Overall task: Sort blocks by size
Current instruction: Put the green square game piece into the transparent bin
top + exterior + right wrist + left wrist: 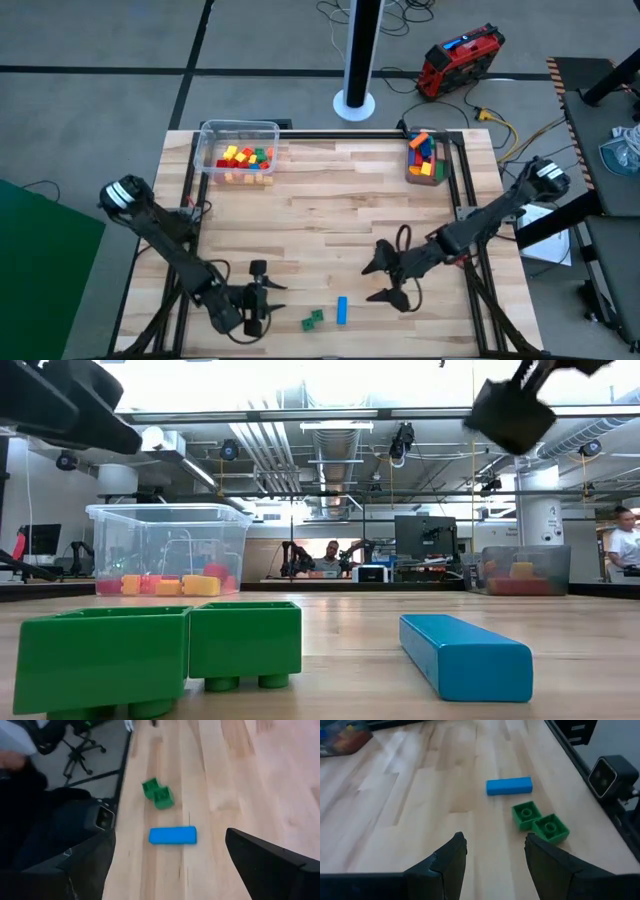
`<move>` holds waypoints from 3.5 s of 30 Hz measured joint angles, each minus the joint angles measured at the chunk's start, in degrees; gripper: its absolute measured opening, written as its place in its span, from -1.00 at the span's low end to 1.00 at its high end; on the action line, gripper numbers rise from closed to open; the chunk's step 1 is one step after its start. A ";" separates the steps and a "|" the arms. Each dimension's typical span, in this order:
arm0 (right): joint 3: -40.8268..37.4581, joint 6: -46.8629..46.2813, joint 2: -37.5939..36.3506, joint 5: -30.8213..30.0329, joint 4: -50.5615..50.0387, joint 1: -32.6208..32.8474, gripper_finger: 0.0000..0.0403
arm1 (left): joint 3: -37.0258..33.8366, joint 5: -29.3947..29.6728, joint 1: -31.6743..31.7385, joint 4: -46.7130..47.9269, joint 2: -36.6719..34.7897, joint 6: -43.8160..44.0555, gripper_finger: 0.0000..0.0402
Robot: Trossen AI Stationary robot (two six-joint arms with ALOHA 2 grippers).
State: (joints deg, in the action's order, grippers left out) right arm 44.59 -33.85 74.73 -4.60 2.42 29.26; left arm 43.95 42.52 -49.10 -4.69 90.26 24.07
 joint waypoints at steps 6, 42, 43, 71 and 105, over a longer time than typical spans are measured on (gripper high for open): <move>2.82 -5.45 6.32 -8.97 0.04 1.22 0.83 | 6.50 -0.02 -0.76 0.48 8.64 3.00 -0.11; 6.54 -14.21 18.22 -19.48 1.69 8.79 0.83 | 26.66 8.69 -2.97 10.48 33.33 22.42 0.56; 6.54 -14.19 18.23 -19.93 2.11 8.99 0.83 | 26.43 8.70 -2.96 10.41 33.34 22.78 0.55; 6.52 -14.12 18.45 -25.53 2.62 9.88 0.83 | 25.63 7.90 -1.11 2.84 33.38 15.90 0.29; 6.52 -14.07 18.48 -27.08 2.73 9.88 0.83 | 26.40 7.49 -1.30 2.44 35.01 13.11 -0.45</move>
State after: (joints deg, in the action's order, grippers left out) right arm 51.11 -47.92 93.21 -31.68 5.15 39.13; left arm 70.35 50.01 -50.40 -2.24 125.26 37.18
